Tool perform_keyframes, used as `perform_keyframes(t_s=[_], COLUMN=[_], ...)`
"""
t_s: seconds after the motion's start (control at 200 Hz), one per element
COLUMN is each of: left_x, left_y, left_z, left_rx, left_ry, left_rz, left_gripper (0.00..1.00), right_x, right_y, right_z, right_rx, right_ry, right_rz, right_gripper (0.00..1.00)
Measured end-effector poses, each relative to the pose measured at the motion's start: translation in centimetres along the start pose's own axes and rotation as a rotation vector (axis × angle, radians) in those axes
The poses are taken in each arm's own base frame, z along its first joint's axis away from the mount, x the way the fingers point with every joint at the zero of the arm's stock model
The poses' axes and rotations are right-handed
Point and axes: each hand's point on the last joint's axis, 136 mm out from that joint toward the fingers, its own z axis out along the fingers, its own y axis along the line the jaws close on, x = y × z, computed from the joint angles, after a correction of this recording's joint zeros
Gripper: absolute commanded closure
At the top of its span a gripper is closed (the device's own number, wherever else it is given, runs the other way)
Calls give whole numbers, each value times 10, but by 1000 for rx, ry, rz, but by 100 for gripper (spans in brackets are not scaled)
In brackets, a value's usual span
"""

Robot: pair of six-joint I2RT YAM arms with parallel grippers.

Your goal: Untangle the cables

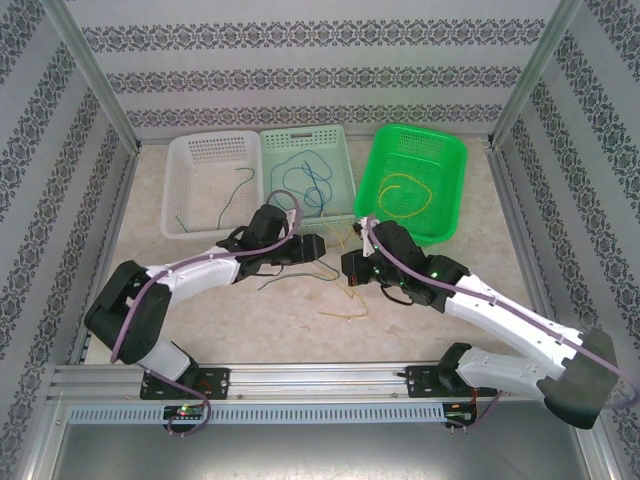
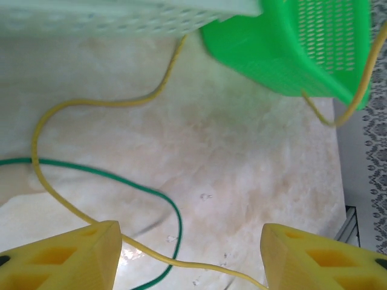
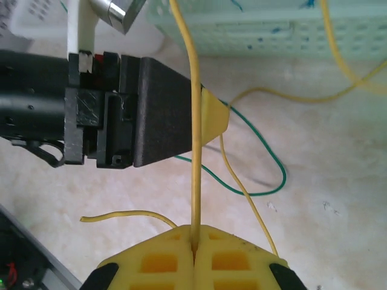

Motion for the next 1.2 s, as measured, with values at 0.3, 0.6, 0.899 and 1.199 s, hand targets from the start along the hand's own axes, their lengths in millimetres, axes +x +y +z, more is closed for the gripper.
perform_keyframes(t_s=[0.3,0.6,0.899,1.199], left_x=[-29,-31,-17,-23], left_y=[-46,-54,-56,-56], left_z=[-45,-53,-32,-28], left_rx=[112,168,193,189], left_ry=[-154,-209,-148,-158], left_rz=[146,135,99,66], left_gripper=[30,30,40,100], right_x=[-24,-50,-65,-83], right_y=[3,1,0,12], right_z=[-10,-9,-4,-10], right_rx=[17,66,92,36], right_ry=[-68,-141,-195,-280], right_rz=[-33,-43,-39,-28], right_gripper=[100,100,100,100])
